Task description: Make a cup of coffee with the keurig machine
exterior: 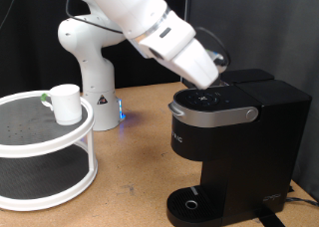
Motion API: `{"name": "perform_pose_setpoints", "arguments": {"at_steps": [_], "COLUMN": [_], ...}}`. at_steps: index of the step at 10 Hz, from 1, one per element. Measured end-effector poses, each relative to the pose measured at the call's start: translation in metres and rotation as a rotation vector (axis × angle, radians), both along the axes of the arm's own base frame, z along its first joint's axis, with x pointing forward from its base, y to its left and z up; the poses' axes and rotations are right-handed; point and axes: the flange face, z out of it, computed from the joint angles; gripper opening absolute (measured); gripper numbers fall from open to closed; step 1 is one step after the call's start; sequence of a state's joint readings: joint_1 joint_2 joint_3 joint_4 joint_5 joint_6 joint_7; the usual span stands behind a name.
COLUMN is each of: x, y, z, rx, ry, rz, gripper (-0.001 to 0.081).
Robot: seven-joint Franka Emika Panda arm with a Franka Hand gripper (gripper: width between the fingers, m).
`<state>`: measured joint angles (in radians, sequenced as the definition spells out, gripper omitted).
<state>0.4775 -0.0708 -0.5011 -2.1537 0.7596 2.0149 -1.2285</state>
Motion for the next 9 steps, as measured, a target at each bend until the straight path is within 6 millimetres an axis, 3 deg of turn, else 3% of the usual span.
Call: {"name": "perform_pose_setpoints", "arguments": {"at_steps": [4, 9], "x": [-0.002, -0.009], "y": [0.013, 0.003], "z": [0.039, 0.026], "rx": [0.046, 0.068], "ry": [-0.050, -0.078], "rz": [0.014, -0.143], "gripper": [0.0001, 0.0001]}}
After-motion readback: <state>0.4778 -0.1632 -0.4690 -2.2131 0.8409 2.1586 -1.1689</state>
